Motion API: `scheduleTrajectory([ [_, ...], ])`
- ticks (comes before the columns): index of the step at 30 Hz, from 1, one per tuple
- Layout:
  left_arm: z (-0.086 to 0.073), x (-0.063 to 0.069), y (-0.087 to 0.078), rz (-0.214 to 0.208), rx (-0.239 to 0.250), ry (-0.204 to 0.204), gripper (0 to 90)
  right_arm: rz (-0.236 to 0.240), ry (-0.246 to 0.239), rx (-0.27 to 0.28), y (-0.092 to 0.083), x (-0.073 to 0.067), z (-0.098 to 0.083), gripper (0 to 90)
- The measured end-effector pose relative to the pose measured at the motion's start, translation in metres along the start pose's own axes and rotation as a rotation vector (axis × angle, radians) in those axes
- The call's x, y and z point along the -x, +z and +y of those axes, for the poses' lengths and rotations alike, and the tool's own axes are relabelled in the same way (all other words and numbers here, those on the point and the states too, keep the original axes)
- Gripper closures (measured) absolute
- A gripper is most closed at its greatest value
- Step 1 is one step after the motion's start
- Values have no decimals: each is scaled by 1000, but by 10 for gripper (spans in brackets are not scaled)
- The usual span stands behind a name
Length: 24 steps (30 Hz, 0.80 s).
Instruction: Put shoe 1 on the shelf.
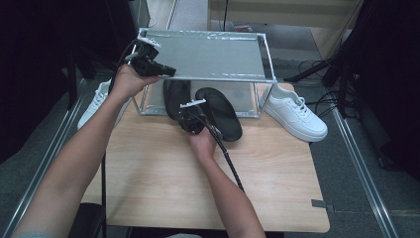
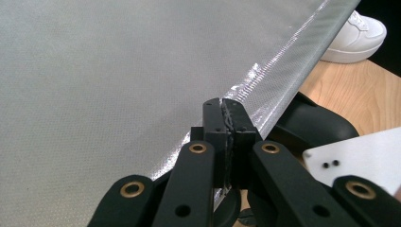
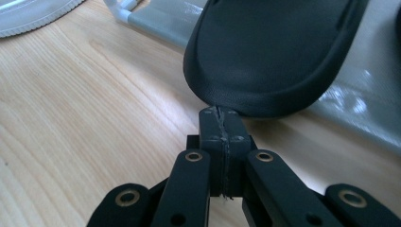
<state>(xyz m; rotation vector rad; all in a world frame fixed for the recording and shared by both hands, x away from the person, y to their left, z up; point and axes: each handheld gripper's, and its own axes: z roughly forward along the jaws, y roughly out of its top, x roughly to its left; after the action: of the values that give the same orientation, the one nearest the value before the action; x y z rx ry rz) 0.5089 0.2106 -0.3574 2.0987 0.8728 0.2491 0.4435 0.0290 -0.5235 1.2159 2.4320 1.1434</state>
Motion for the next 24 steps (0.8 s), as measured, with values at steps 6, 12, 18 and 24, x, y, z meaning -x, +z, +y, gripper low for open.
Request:
scheduleTrajectory([
  [6, -1, 0, 0, 1, 7, -8, 899, 37, 55, 3, 7, 5, 4, 900],
  [12, -1, 0, 0, -1, 9, -24, 899, 58, 13, 4, -7, 0, -5, 900],
  [18, -2, -2, 0, -11, 13, -35, 898, 81, 9, 23, -33, 0, -19, 900],
  [24, -2, -1, 0, -1, 12, -33, 898, 105, 19, 42, -65, 4, -34, 900],
])
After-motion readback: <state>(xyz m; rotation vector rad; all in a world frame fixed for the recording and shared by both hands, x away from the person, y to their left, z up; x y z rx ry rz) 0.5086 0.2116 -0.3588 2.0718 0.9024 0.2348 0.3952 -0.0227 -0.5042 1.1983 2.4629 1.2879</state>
